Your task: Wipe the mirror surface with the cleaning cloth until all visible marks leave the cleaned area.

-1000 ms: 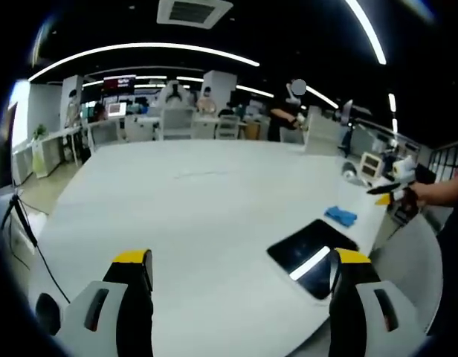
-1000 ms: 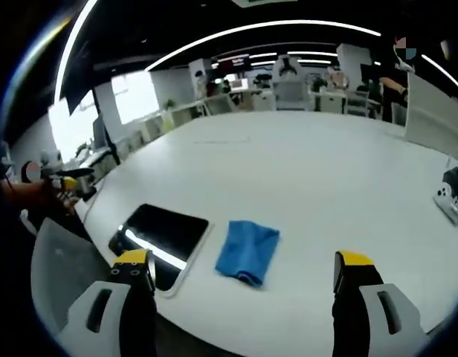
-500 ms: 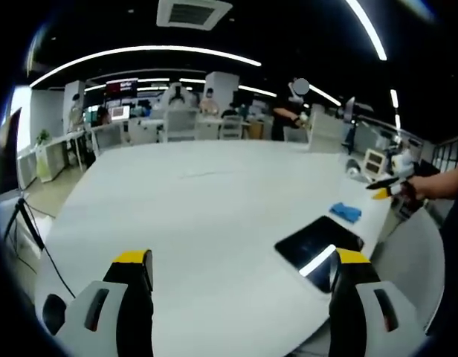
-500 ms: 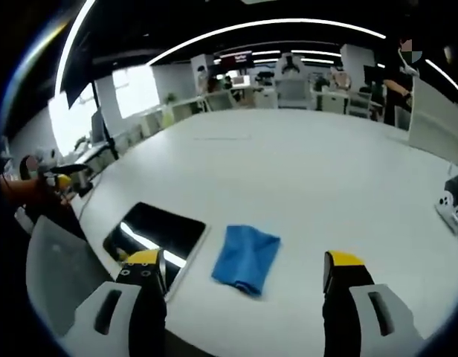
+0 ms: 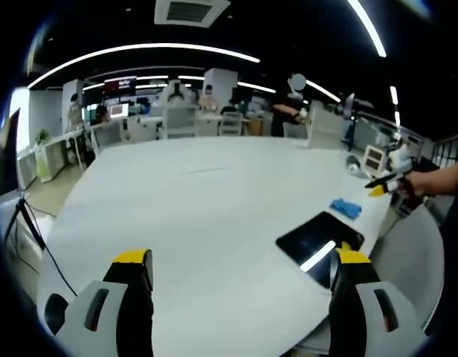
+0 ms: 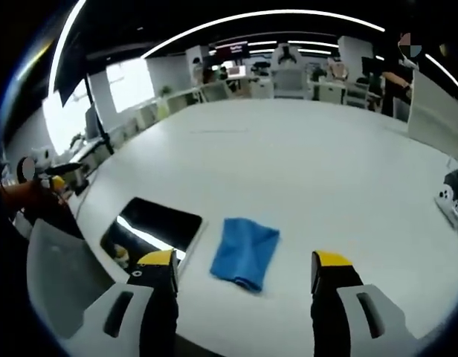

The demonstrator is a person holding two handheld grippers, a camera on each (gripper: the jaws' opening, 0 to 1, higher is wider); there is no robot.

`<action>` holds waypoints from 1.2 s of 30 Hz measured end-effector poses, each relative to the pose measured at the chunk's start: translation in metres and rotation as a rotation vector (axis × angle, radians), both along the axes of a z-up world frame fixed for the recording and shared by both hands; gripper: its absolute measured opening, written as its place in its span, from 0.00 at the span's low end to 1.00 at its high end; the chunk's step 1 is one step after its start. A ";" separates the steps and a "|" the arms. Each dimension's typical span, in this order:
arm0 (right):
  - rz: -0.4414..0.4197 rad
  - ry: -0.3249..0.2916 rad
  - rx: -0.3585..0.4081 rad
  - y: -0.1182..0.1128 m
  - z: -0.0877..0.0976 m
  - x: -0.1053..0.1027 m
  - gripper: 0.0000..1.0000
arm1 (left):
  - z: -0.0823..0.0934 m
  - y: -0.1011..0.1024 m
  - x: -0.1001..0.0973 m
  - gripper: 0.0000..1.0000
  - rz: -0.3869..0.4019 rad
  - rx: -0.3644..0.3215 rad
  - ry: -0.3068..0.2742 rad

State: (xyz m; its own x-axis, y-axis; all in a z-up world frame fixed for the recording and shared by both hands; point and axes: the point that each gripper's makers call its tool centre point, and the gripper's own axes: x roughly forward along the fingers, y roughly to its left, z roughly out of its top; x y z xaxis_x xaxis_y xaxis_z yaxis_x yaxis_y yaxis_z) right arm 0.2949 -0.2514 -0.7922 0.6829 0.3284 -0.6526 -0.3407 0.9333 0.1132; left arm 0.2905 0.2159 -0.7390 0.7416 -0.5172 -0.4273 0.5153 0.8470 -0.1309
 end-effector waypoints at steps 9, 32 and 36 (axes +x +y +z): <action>-0.014 -0.022 -0.022 0.000 0.004 0.007 0.58 | -0.002 -0.007 0.005 1.00 -0.029 0.004 -0.003; -0.003 0.041 -0.041 0.010 -0.019 0.037 0.34 | -0.012 -0.019 -0.004 1.00 -0.055 0.007 0.031; -0.009 0.049 -0.050 0.010 -0.023 0.039 0.30 | -0.012 -0.020 -0.006 1.00 -0.059 0.009 0.037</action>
